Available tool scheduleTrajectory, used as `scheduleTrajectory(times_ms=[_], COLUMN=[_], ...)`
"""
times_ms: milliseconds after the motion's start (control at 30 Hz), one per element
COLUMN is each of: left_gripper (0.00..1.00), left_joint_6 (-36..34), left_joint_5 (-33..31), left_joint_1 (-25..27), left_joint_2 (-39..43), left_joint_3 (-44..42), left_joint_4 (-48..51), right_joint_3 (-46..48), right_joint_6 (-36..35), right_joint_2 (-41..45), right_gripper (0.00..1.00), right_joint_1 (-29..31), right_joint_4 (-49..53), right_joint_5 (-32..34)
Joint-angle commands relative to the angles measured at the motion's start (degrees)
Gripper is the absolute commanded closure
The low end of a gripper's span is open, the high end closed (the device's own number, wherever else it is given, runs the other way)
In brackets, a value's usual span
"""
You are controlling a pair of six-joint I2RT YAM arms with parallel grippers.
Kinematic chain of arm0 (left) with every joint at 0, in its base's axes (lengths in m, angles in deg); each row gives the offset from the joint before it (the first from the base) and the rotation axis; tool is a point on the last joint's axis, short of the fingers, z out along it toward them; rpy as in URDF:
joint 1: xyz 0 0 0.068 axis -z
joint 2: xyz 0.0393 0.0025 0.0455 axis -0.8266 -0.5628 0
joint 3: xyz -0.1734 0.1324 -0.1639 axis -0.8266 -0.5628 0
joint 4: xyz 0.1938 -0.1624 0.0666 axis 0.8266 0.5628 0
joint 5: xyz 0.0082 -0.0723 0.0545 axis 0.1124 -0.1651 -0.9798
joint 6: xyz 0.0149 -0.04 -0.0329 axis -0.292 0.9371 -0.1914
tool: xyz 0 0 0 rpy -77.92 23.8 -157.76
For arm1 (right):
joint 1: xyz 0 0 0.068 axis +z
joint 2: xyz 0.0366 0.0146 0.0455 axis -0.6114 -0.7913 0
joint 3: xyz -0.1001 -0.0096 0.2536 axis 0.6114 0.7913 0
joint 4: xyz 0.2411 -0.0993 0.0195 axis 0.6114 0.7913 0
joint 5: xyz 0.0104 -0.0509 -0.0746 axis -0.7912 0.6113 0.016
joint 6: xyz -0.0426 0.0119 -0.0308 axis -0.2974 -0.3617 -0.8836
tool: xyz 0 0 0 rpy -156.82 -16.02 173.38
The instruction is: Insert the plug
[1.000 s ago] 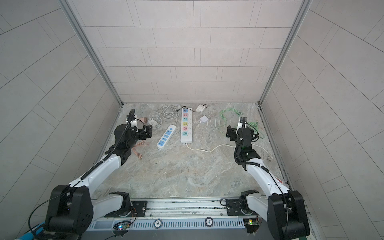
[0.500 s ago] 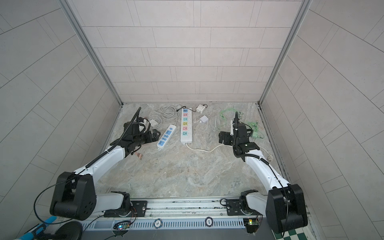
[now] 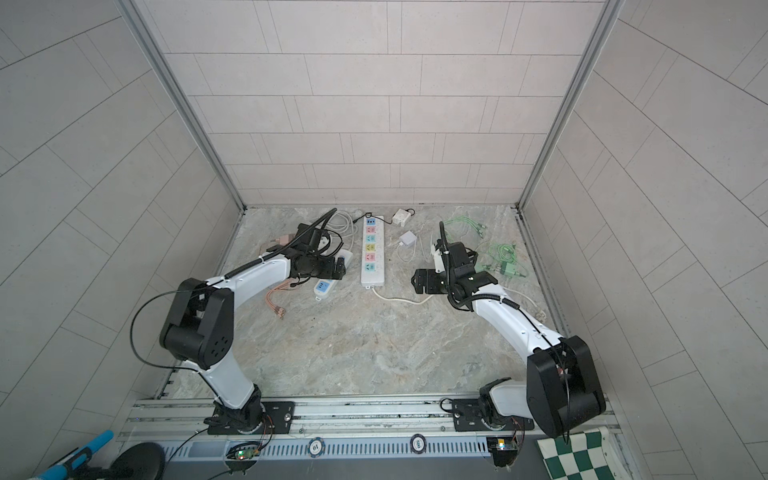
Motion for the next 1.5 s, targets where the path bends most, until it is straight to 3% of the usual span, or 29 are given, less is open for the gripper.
scheduleTrajectory(times_ms=[0, 167, 433, 667, 867, 1167, 1333, 1467], left_gripper=[0.0, 0.01, 0.12, 0.4, 0.54, 0.54, 0.55, 0.41], left_joint_6=[-1.37, -1.99, -2.14, -1.17, 4.36, 17.57, 21.85, 24.07], left_joint_5=[-4.7, -6.27, -6.99, -4.66, -2.23, 0.49, -0.12, -1.95], left_joint_1=[0.46, 0.53, 0.92, 3.37, 8.64, 17.9, 23.54, 24.86], left_joint_2=[-1.72, -6.45, -13.43, -14.63, -11.79, -5.64, -4.43, -2.65], left_joint_3=[2.62, 6.22, 11.25, 12.21, 8.69, -3.18, -4.77, -6.51], left_joint_4=[3.76, 5.53, 6.83, 9.75, 12.21, 7.58, 6.2, 5.42], right_joint_3=[-0.91, -1.59, -0.25, 0.84, 0.97, 2.58, 3.04, 3.18], right_joint_6=[0.58, 1.51, 1.27, 0.55, 0.29, -0.34, -0.82, -0.74], right_joint_2=[0.16, -0.07, 0.4, 2.45, 2.92, 5.6, 5.77, 5.3], right_gripper=[0.05, 0.05, 0.05, 0.06, 0.06, 0.06, 0.06, 0.06], right_joint_1=[0.96, 1.31, 1.4, 1.41, 1.23, 1.09, 0.74, 0.7], right_joint_4=[0.71, 0.94, 0.05, 0.23, 2.42, 6.4, 7.5, 7.64], right_joint_5=[-1.33, -1.54, -2.22, -1.3, -0.01, 3.02, 3.99, 4.31])
